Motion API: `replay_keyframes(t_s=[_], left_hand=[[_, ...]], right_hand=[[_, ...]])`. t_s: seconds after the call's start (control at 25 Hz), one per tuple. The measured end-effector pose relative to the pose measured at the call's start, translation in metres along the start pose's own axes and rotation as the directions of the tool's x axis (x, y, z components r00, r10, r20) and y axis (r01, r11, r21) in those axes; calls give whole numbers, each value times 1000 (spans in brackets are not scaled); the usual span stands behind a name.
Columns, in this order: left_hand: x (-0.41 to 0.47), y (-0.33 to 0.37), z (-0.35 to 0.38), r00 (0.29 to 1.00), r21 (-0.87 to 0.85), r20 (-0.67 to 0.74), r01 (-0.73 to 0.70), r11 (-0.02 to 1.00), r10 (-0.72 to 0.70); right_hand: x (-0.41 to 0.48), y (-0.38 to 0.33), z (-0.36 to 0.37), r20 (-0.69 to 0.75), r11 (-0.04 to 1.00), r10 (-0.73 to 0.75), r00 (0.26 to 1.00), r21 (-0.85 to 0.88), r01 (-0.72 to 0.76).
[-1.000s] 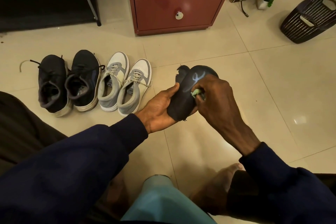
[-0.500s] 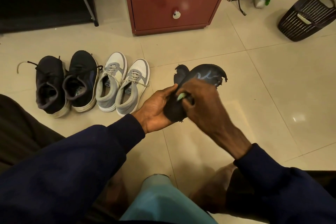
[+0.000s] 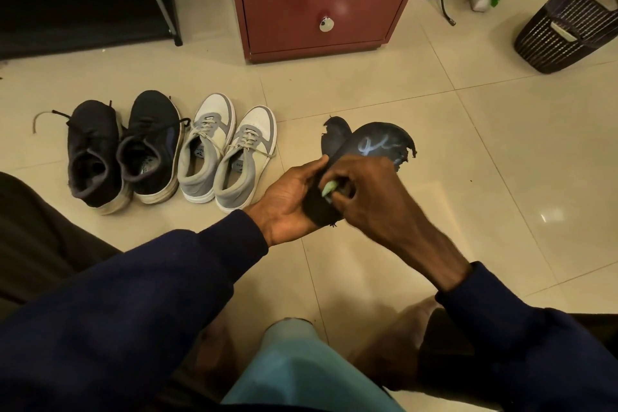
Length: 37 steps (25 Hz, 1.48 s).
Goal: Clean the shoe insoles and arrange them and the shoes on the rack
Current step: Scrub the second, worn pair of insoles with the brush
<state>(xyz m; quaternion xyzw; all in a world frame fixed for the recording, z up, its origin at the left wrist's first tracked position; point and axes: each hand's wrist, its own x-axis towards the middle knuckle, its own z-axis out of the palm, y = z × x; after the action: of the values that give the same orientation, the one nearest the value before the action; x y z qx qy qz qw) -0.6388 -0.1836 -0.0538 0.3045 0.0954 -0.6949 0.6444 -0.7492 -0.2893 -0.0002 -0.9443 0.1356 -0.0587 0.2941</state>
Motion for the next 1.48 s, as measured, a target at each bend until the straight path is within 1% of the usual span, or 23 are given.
replay_keyframes(t_s=[0.12, 0.16, 0.2, 0.32, 0.36, 0.4, 0.48, 0.52, 0.56, 0.68, 0.72, 0.84, 0.88, 0.92, 1.04, 1.08, 1.16, 1.24, 1.28, 1.32, 1.4, 1.44, 1.48], left_hand=[[0, -1, 3, 1000, -34, 29, -10, 999, 10], [-1, -1, 5, 1000, -25, 28, -14, 1000, 14], [-1, -1, 5, 1000, -21, 25, -16, 1000, 16], [0, -1, 1, 1000, 3, 14, -12, 1000, 12], [1, -2, 1, 1000, 8, 10, -10, 1000, 10], [1, -2, 1, 1000, 12, 9, -11, 1000, 11], [1, -2, 1, 1000, 31, 23, -13, 999, 13], [2, -3, 3, 1000, 41, 26, -10, 999, 9], [1, -3, 4, 1000, 37, 19, -10, 999, 9], [1, -4, -2, 1000, 3, 8, -12, 1000, 12], [1, -5, -3, 1000, 2, 10, -11, 1000, 11], [2, -5, -1, 999, 27, 45, -4, 1000, 3], [1, -5, 1, 999, 34, 51, -1, 999, -1], [0, -5, 2, 999, 25, 40, -2, 1000, 1], [0, -3, -2, 1000, -4, 22, -8, 1000, 8], [1, -3, -2, 1000, -9, 23, -12, 1000, 12], [2, -2, 0, 999, -20, 40, -13, 1000, 14], [3, -4, 1, 999, 7, 52, 0, 1000, 0], [2, -5, 3, 999, 11, 48, 5, 1000, -5], [1, -5, 2, 999, 0, 35, 4, 1000, -4], [1, -5, -3, 1000, -29, 23, -3, 1000, 4], [1, -5, -4, 1000, -32, 24, -6, 999, 7], [2, -4, -4, 1000, -29, 26, -9, 1000, 10]], right_hand=[[12, 23, -8, -234, 988, 98, 967, -93, -122], [12, 25, -9, -271, 983, 130, 954, -92, -160], [11, 23, -6, -259, 985, 135, 956, -66, -157], [1, 6, 4, -62, 998, 62, 996, 21, -60], [1, 7, 1, -55, 999, 52, 997, 7, -52], [5, 15, -3, -116, 998, 61, 991, -17, -63], [10, 30, -11, -300, 990, 111, 947, -48, -131], [10, 31, -13, -344, 987, 138, 929, -29, -157], [8, 28, -10, -340, 988, 142, 930, 0, -151], [1, 8, 5, -123, 998, 56, 991, 29, -53], [2, 9, 3, -101, 998, 49, 994, 29, -47], [10, 29, -11, -295, 991, 137, 946, 33, -133], [9, 30, -12, -332, 988, 154, 931, 32, -151], [7, 25, -9, -329, 990, 143, 933, 33, -140], [-2, 1, 8, -152, 997, 47, 987, 72, -37], [-1, 3, 7, -143, 998, 40, 989, 56, -32], [6, 21, -2, -264, 995, 97, 960, 7, -98], [7, 33, -11, -367, 985, 164, 916, 12, -172], [6, 30, -10, -369, 985, 167, 914, 31, -168], [4, 23, -5, -326, 990, 143, 934, 42, -137], [0, 8, 5, -177, 997, 69, 982, 48, -62], [0, 7, 5, -146, 998, 53, 988, 40, -48], [3, 13, 2, -173, 998, 63, 983, 30, -59]])
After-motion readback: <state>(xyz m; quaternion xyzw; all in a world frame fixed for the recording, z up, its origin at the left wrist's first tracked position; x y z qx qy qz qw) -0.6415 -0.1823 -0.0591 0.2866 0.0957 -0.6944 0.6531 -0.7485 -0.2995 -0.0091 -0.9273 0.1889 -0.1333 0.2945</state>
